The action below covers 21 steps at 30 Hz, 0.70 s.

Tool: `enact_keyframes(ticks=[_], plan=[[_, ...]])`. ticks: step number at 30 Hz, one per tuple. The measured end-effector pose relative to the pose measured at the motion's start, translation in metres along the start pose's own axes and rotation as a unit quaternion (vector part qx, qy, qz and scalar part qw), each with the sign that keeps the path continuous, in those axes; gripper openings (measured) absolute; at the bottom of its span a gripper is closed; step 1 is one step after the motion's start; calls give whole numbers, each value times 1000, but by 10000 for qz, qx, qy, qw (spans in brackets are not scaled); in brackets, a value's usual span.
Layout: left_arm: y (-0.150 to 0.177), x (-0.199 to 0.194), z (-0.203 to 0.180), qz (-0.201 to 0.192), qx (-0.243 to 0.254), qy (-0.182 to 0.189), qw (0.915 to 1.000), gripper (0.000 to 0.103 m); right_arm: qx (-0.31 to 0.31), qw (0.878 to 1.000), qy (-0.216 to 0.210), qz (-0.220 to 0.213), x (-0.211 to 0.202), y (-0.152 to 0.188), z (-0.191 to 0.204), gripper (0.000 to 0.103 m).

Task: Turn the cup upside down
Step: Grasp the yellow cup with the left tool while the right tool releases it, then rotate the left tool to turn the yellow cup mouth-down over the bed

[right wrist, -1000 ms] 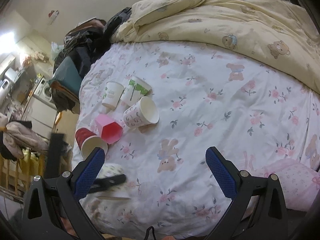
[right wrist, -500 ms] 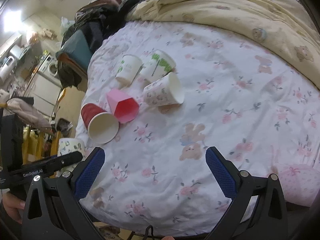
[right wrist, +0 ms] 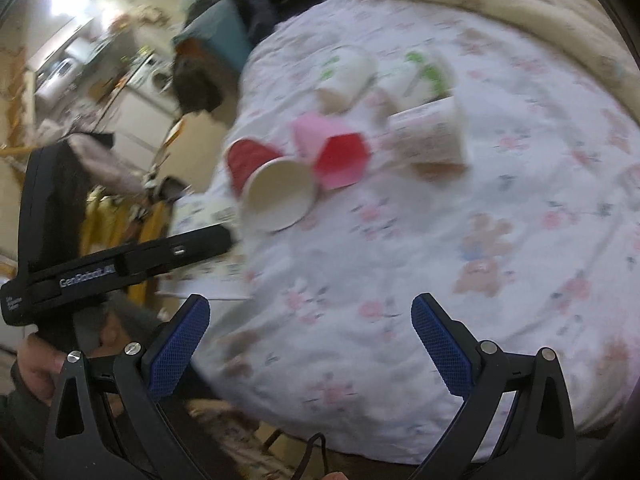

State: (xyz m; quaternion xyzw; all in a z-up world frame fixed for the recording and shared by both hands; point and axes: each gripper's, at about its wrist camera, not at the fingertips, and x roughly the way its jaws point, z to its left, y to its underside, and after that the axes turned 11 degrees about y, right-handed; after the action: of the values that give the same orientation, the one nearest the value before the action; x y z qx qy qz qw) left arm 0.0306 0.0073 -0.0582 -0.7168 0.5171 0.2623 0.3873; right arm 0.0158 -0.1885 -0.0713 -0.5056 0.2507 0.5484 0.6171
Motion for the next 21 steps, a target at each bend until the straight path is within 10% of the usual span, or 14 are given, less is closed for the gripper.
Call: enact_keyframes(ticks=[10,21], plan=[[5,0,-13,51,260,134,9996,56,-72,9990,-376,212,14,-1,15,103],[8,-2,-27,2,572,67,9983,55,23,9981,328,515,31,5,-1,103]])
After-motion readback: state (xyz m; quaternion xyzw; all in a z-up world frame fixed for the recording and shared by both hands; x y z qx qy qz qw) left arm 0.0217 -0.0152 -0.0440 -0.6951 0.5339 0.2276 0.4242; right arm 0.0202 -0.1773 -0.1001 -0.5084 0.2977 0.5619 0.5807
